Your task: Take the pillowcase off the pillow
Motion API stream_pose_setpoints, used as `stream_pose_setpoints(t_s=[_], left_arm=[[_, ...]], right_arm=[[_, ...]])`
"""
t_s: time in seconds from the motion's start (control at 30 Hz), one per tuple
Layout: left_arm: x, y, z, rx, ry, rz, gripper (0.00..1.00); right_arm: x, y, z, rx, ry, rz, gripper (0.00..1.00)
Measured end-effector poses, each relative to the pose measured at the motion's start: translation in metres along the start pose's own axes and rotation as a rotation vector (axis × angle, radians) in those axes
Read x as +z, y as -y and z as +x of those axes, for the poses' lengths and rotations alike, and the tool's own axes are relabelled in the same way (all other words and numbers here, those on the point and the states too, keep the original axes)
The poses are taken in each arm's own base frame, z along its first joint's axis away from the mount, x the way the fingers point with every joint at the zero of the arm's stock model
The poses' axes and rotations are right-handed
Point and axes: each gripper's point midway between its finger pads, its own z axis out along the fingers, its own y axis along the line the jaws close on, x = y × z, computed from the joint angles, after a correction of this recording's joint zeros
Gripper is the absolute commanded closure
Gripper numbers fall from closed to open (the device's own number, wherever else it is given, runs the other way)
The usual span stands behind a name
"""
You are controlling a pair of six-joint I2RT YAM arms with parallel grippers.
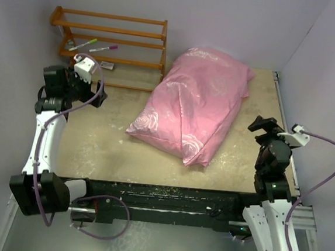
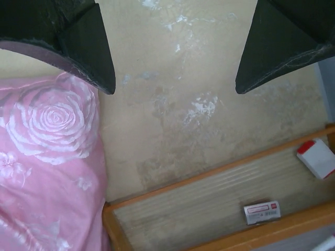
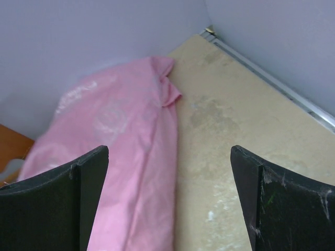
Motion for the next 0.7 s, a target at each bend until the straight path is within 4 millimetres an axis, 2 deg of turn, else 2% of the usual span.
stream_pose_setpoints(t_s=[0.07,0.1,0.23,0.33,0.5,0.57,0.7], left_arm=[[0.002,-0.003,-0.016,0.03,-0.025,0.038,0.01],[0.003,-0.001,-0.017,0.04,-0.043,0.066,0.01],[0.006,0.024,0.005,0.039,-0.138,0.195,0.01],[0.014,0.06,0.02,0.075,-0.209,0.308,0.01],[0.026,0.127,0.035,0.211,-0.272,0.485,0.01],[0.027,0.15,0.045,0.277,-0.294,0.541,0.01],[0.027,0.193,0.07,0.41,-0.336,0.647,0.01]], right_arm=[[-0.001,-0.013,-0.014,0.063,-0.003,-0.023,0.0],[-0.002,-0.021,-0.016,0.086,-0.013,-0.053,0.0],[-0.001,-0.048,0.01,0.102,-0.131,-0.184,0.0],[0.008,-0.06,0.044,0.1,-0.265,-0.215,0.0],[0.017,-0.053,0.114,0.07,-0.507,-0.149,0.0],[0.011,-0.049,0.13,0.067,-0.555,-0.135,0.01],[0.004,-0.058,0.138,0.074,-0.58,-0.159,0.03]])
